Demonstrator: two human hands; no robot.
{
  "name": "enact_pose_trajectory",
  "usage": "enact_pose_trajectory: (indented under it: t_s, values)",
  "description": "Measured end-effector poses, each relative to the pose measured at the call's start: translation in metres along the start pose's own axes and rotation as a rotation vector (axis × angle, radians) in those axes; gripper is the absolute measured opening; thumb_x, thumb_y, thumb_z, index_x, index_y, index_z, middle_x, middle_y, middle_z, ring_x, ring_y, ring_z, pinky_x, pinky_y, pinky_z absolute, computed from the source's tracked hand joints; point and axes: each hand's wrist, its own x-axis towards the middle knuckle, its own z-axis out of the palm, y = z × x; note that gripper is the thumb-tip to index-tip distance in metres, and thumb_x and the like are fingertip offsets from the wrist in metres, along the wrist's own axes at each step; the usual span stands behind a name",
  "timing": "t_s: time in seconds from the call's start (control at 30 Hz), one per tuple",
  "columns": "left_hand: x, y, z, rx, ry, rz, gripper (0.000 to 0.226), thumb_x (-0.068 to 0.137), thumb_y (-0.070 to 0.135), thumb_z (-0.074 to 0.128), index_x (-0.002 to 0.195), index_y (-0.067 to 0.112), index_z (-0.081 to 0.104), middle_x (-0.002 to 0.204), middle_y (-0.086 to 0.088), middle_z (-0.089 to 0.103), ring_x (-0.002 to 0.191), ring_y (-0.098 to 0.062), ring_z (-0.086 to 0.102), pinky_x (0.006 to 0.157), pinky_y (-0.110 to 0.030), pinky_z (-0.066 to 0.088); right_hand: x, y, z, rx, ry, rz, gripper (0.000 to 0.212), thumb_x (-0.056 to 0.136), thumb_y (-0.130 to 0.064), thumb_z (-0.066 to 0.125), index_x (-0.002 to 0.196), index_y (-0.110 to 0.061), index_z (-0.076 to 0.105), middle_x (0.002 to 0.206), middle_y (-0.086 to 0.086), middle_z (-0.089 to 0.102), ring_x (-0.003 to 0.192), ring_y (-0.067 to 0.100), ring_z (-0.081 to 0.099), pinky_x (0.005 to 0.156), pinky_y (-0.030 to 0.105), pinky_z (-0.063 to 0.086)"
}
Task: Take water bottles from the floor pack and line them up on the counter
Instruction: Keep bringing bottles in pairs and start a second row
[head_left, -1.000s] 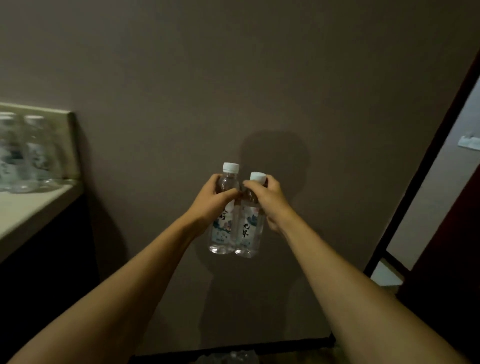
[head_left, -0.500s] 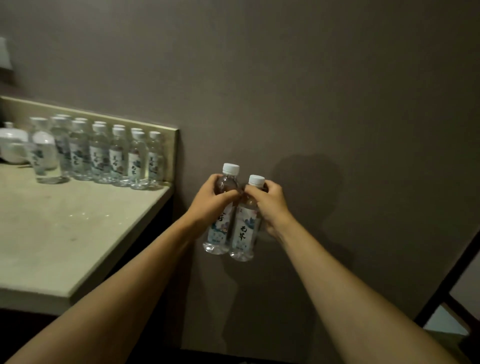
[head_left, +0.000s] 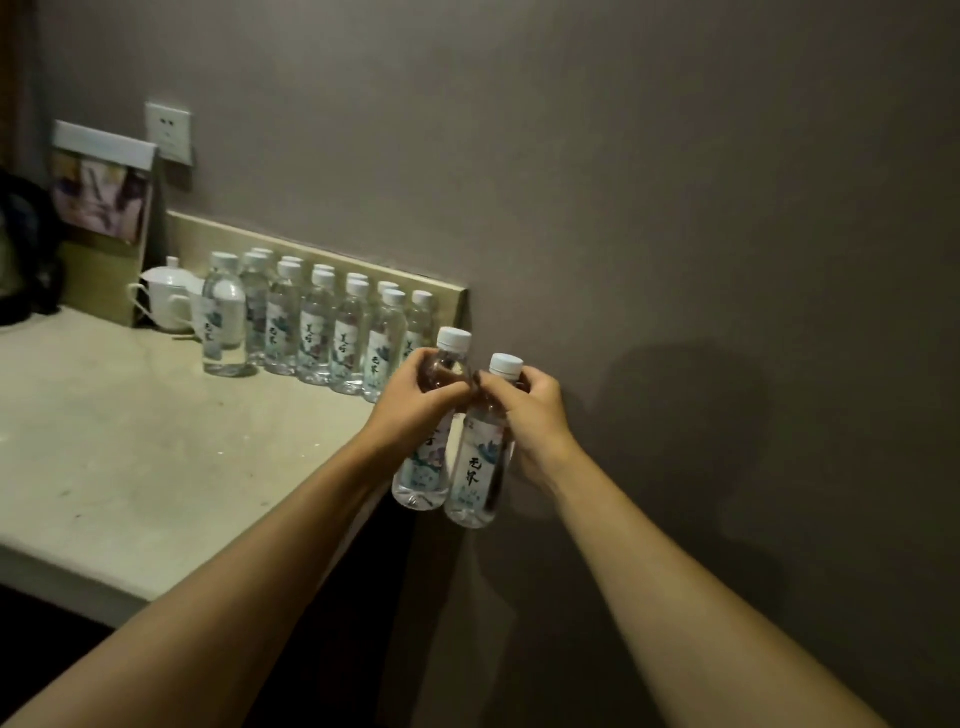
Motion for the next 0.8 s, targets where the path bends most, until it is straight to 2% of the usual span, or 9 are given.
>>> enact_pose_trajectory:
  t_s: [0.13, 0.2, 0.27, 0.4, 0.47, 0.57, 0.67, 0.73, 0.8]
  values:
    - [0.03, -0.008, -0.029, 0.046, 0.01, -0.004, 0.026, 0.084, 0.008, 0.069, 0.105, 0.019, 0.058, 0.096, -0.002, 0.069, 0.09, -0.018, 0.069, 0.074, -0.023, 0.055, 0.031, 0.01, 0.03, 0.009, -0.028, -0.001, 0.017, 0.087, -0.013, 0.068, 0.102, -0.006, 0.065, 0.09, 0.009, 0.07, 0.081, 0.019, 0.068, 0.059, 0.025, 0.055]
    - [0.043, -0.014, -0.044, 0.058, 0.03, -0.007, 0.026, 0.084, 0.007, 0.068, 0.104, 0.02, 0.058, 0.097, -0.003, 0.068, 0.092, -0.019, 0.068, 0.075, -0.024, 0.056, 0.046, 0.017, 0.048, 0.022, -0.044, 0.009, 0.016, 0.086, -0.015, 0.068, 0.101, -0.009, 0.066, 0.091, 0.008, 0.071, 0.085, 0.021, 0.069, 0.061, 0.03, 0.056]
    - [0.056, -0.02, -0.061, 0.078, 0.051, -0.01, 0.029, 0.084, 0.008, 0.07, 0.109, 0.017, 0.058, 0.101, -0.006, 0.069, 0.095, -0.02, 0.069, 0.078, -0.027, 0.057, 0.062, 0.022, 0.066, 0.022, -0.068, 0.017, 0.017, 0.087, -0.016, 0.068, 0.103, -0.009, 0.066, 0.092, 0.007, 0.071, 0.088, 0.022, 0.07, 0.07, 0.037, 0.059]
    - [0.073, -0.033, -0.097, 0.103, 0.092, -0.026, 0.032, 0.081, 0.009, 0.073, 0.11, 0.013, 0.06, 0.103, -0.007, 0.071, 0.097, -0.022, 0.069, 0.085, -0.033, 0.058, 0.081, 0.03, 0.102, 0.049, -0.128, 0.017, 0.02, 0.089, -0.014, 0.065, 0.108, -0.006, 0.064, 0.088, 0.003, 0.07, 0.079, 0.014, 0.068, 0.059, 0.023, 0.056]
    - [0.076, -0.038, -0.115, 0.114, 0.121, -0.025, 0.033, 0.08, 0.01, 0.074, 0.11, 0.013, 0.06, 0.104, -0.009, 0.07, 0.099, -0.025, 0.068, 0.088, -0.038, 0.057, 0.086, 0.035, 0.121, 0.032, -0.164, 0.003, 0.018, 0.089, -0.015, 0.066, 0.105, -0.007, 0.064, 0.088, 0.001, 0.069, 0.08, 0.013, 0.067, 0.058, 0.021, 0.053]
    - [0.081, -0.043, -0.137, 0.128, 0.15, -0.012, 0.031, 0.08, 0.011, 0.073, 0.105, 0.021, 0.059, 0.103, -0.005, 0.07, 0.1, -0.023, 0.068, 0.086, -0.036, 0.057, 0.093, 0.039, 0.143, 0.029, -0.178, -0.017, 0.023, 0.089, -0.021, 0.067, 0.108, -0.009, 0.063, 0.101, 0.006, 0.07, 0.096, 0.021, 0.068, 0.062, 0.027, 0.052]
    - [0.089, -0.048, -0.16, 0.148, 0.156, 0.007, 0.033, 0.084, 0.01, 0.071, 0.105, 0.03, 0.055, 0.101, 0.005, 0.066, 0.097, -0.011, 0.064, 0.079, -0.024, 0.053, 0.099, 0.045, 0.169, -0.005, -0.184, -0.051, 0.026, 0.087, -0.028, 0.069, 0.108, -0.014, 0.062, 0.107, 0.006, 0.069, 0.104, 0.023, 0.065, 0.069, 0.031, 0.052]
    - [0.096, -0.053, -0.175, 0.159, 0.143, 0.007, 0.037, 0.085, 0.008, 0.069, 0.102, 0.036, 0.052, 0.1, 0.01, 0.062, 0.095, -0.004, 0.061, 0.074, -0.018, 0.05, 0.105, 0.052, 0.185, -0.034, -0.169, -0.073, 0.026, 0.088, -0.03, 0.068, 0.108, -0.016, 0.062, 0.107, 0.003, 0.069, 0.105, 0.021, 0.065, 0.08, 0.039, 0.057]
    - [0.106, -0.06, -0.189, 0.165, 0.112, -0.004, 0.038, 0.084, 0.007, 0.07, 0.105, 0.034, 0.052, 0.101, 0.009, 0.063, 0.096, -0.005, 0.061, 0.074, -0.018, 0.049, 0.11, 0.057, 0.198, -0.03, -0.142, -0.089, 0.023, 0.09, -0.029, 0.066, 0.108, -0.016, 0.061, 0.105, 0.001, 0.07, 0.102, 0.017, 0.066, 0.087, 0.042, 0.057]
